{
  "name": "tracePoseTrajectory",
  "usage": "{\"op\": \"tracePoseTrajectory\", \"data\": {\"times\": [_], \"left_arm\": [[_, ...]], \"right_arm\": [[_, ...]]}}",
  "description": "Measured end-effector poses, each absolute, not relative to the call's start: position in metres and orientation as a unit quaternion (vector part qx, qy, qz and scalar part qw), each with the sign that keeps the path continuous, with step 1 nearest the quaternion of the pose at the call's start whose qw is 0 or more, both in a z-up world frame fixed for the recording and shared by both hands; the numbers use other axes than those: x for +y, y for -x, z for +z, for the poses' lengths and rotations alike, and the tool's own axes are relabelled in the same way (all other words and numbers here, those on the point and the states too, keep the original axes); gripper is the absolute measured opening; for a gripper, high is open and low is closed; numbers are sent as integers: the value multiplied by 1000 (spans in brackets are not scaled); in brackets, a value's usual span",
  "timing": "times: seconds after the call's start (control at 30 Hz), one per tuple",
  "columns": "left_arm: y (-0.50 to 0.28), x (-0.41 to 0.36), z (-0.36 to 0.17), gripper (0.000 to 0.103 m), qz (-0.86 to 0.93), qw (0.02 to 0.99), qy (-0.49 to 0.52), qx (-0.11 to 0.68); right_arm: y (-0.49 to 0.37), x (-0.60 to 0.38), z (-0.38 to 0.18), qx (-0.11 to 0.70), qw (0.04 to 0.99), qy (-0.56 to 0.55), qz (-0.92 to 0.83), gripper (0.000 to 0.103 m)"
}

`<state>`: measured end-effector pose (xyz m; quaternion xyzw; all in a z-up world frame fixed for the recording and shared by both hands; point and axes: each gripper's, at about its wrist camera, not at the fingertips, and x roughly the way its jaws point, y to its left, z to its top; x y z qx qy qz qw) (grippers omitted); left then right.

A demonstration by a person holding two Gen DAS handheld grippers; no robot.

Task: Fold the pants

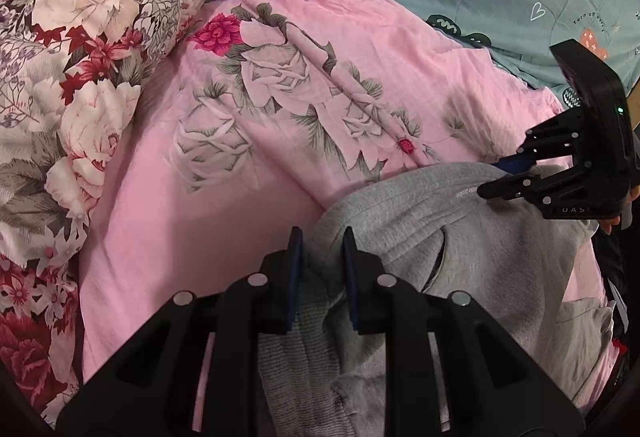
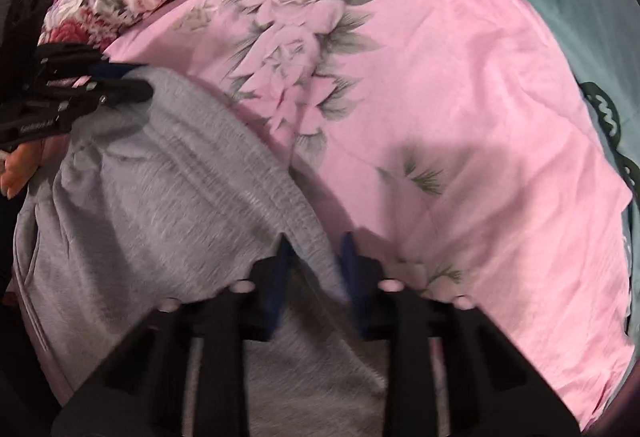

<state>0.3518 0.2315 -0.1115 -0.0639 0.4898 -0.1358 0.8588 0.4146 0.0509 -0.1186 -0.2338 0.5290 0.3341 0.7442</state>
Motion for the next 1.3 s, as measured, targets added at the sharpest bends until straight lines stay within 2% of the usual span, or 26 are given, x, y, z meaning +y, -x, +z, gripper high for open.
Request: {"op": "tracePoseTrajectory", "data": {"times": [0.2,0.33,0.43,0.67,0.8,1.03,1.3], "left_arm": [[-363,234,-114,19,-87,868,67,484],[-368,235,-124,19,-76,867,63,489],[-361,237,-112,18,-85,870,73,480],[-292,242,-43,18,-119,897,74,419],[-228,249,-28,18,-135,902,68,405],[-137,255,-54,18,-134,895,48,424],[-106,261,-72,19,-147,886,28,440]], "right_arm": [[-428,48,-103,485,798,185,305,12],[-440,55,-124,495,799,179,290,12],[-433,50,-110,488,808,160,288,11],[-338,41,-30,439,828,185,295,10],[-253,40,-14,432,827,187,308,10],[-129,63,-61,460,809,157,332,10],[-103,71,-98,478,808,113,326,11]]}}
